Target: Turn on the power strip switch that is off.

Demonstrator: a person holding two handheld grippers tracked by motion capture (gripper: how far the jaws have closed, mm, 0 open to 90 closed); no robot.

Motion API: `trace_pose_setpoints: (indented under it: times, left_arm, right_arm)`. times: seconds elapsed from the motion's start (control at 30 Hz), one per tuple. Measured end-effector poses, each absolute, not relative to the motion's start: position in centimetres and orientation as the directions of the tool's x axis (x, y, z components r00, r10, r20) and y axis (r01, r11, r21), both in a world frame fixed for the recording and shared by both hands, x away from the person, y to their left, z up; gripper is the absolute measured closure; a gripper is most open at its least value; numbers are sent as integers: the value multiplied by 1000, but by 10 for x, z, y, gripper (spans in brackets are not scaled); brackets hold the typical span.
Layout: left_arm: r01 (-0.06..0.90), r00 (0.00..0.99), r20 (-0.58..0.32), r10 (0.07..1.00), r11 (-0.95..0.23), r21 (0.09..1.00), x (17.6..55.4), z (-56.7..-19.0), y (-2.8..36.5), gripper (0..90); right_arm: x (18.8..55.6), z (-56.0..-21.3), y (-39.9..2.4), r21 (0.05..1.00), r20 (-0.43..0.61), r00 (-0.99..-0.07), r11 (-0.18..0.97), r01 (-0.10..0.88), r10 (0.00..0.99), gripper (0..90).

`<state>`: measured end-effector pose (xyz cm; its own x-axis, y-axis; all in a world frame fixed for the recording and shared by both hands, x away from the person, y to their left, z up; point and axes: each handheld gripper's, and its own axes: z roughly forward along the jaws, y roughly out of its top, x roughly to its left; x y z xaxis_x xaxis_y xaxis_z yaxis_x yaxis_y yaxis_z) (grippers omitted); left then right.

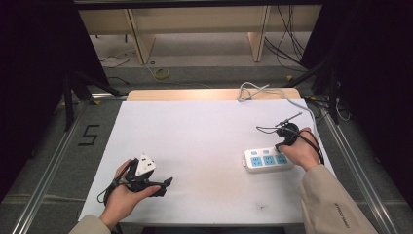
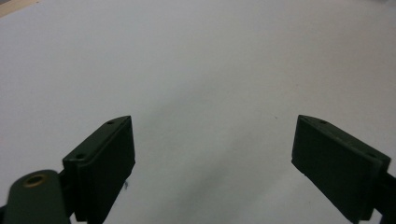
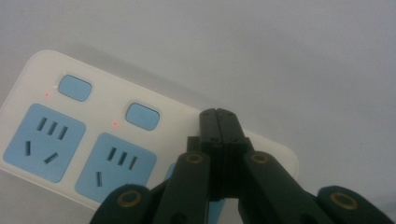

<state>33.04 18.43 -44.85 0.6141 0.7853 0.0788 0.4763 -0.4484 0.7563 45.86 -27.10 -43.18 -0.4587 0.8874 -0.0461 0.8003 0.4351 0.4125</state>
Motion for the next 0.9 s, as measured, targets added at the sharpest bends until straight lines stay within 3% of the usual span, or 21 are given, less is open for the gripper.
trace_pose_setpoints:
  times: [0.9]
  left_arm:
    - [475,617,80,783,-451,755,330,-448,183,130]
  right_arm:
    - [459,-433,-273,416,-26,-442,412,811,897,900]
